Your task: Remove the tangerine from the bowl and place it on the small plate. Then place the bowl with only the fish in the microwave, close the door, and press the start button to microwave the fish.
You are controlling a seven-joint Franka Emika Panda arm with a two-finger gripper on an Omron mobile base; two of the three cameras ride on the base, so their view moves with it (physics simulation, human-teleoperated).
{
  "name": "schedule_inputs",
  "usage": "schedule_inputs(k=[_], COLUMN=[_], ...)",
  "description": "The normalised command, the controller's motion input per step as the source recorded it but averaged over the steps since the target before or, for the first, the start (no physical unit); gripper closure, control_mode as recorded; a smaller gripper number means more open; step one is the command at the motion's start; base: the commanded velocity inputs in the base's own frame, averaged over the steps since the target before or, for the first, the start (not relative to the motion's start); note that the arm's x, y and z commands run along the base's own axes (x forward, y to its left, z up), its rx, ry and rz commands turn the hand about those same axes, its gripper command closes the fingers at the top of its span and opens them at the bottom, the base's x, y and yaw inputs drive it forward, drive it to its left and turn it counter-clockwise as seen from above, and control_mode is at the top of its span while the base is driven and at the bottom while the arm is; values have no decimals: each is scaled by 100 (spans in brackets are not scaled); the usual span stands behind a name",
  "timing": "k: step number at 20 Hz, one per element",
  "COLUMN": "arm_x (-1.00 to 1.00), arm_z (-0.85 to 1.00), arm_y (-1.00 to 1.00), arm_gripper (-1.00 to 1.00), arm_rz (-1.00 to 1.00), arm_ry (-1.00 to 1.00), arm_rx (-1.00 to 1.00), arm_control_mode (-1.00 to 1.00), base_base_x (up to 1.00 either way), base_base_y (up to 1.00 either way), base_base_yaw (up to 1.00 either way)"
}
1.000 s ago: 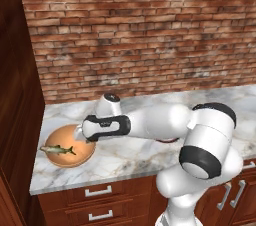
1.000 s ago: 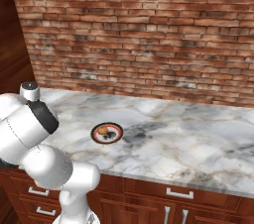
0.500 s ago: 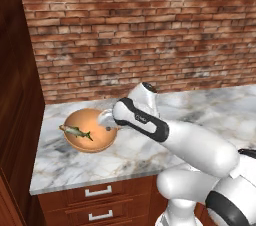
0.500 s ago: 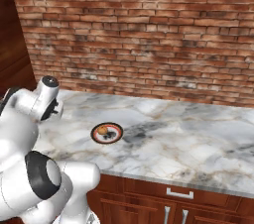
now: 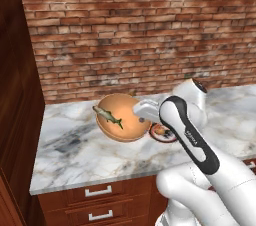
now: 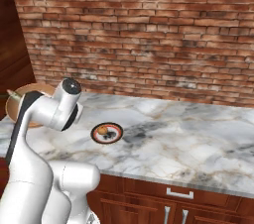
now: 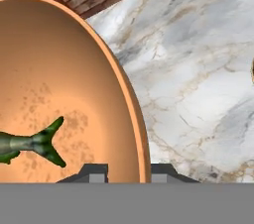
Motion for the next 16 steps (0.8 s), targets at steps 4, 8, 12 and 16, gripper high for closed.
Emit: schedule_inputs(k=[4, 8, 12, 16], arm_x=[-21, 0, 1, 13], arm_z=[6, 2, 3, -1], arm_y=[-65, -45, -39, 1], arm_gripper=[100, 100, 100, 100], arm_rz=[-16, -10, -6, 0], arm_ry=[1, 9, 3, 5], arm_rx=[3, 3, 5, 0], arm_control_mode=[-100, -100, -100, 100], base_base_x=[0, 0, 0, -7], base_base_y=[0, 0, 0, 0], base_base_yaw=[0, 0, 0, 0])
